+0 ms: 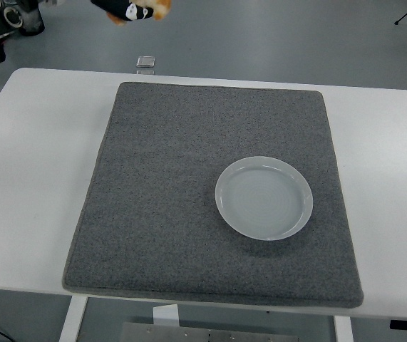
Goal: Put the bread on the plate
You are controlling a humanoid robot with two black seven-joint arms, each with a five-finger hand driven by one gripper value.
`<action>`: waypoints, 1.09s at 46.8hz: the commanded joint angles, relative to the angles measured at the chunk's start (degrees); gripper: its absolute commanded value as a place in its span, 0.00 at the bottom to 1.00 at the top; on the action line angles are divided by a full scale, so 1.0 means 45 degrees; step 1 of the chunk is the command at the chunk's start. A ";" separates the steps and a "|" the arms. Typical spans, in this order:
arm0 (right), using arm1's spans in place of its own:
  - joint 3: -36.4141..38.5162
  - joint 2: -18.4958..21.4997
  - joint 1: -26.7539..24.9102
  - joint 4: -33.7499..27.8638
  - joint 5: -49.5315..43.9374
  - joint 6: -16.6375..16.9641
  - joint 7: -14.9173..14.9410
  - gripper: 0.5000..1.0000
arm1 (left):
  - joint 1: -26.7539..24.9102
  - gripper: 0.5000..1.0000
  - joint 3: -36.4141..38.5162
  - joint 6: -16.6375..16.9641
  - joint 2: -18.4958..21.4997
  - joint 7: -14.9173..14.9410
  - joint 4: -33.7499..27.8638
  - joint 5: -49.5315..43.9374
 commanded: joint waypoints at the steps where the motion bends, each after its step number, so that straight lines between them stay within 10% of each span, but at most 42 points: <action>1: 0.0000 0.0000 0.0001 0.0000 -0.0001 -0.0002 0.0001 0.90 | -0.0464 0.00 0.0005 0.0003 -0.0616 0.0025 -0.0146 0.0021; 23: 0.0000 0.0000 -0.0019 0.0000 -0.0001 -0.0002 0.0001 0.90 | -0.0407 0.00 -0.0249 0.2443 -0.4699 -0.0053 -0.2470 0.1054; 51: 0.0000 0.0000 -0.0116 0.0000 -0.0001 -0.0002 0.0001 0.90 | 0.4553 0.00 -0.0249 0.3733 -0.6732 -0.0112 -0.1202 0.2462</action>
